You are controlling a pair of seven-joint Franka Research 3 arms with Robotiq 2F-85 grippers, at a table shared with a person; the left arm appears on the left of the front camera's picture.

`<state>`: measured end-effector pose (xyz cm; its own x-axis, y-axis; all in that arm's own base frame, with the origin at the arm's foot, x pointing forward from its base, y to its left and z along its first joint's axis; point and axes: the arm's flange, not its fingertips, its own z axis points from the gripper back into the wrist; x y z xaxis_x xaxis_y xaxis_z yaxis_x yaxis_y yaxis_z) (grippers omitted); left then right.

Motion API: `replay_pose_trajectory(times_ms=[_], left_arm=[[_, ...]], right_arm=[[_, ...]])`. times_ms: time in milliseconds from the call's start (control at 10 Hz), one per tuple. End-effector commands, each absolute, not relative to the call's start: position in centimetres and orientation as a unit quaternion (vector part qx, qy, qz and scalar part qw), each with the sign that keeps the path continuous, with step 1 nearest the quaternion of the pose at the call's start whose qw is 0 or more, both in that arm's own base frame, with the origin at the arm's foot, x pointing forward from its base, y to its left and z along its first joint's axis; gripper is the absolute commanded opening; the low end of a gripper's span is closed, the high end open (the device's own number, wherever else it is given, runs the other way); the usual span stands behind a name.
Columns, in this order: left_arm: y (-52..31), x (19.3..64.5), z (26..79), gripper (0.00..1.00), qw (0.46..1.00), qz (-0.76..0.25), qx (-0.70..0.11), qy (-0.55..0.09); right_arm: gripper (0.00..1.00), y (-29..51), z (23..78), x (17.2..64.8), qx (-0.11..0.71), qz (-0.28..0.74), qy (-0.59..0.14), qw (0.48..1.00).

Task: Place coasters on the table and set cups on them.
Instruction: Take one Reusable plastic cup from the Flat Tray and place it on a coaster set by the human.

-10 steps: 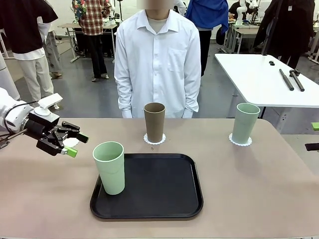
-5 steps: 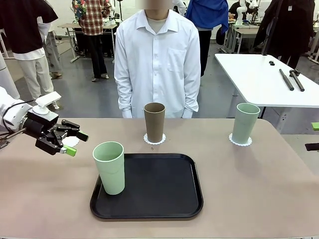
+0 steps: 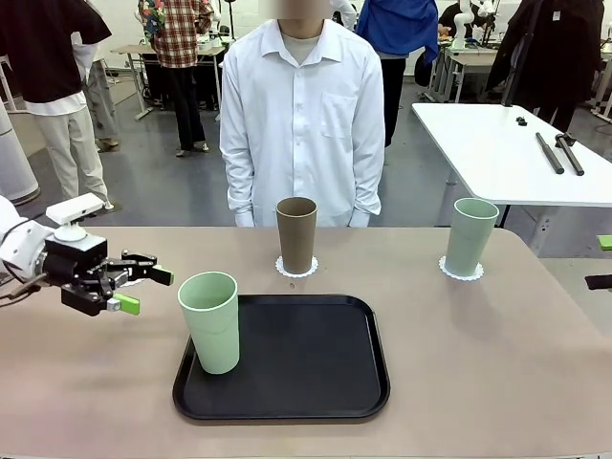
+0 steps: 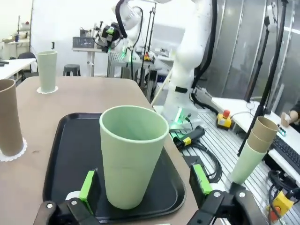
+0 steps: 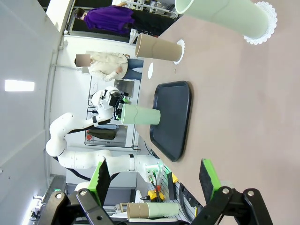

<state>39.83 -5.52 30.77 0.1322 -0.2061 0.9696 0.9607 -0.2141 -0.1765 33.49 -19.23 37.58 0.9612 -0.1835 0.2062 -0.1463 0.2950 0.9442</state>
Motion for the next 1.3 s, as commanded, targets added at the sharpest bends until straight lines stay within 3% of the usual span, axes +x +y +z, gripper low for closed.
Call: replay_pose_trajectory(times_ms=[0, 500, 1200], left_arm=[[-6.2, 40.0, 28.8, 1.00, 0.511, -0.540, -0.545, -0.388], [-6.8, 39.1, 25.9, 1.00, 0.466, -0.565, -0.544, -0.409], [-9.7, 41.4, 23.3, 1.00, 0.487, -0.569, -0.549, -0.372]], right_arm=[[1.00, -18.9, 37.6, 33.1, 0.594, -0.012, -0.144, 0.791], [1.00, -18.9, 37.6, 33.1, 0.594, -0.012, -0.144, 0.791], [1.00, -18.9, 37.6, 33.1, 0.594, -0.012, -0.144, 0.791]])
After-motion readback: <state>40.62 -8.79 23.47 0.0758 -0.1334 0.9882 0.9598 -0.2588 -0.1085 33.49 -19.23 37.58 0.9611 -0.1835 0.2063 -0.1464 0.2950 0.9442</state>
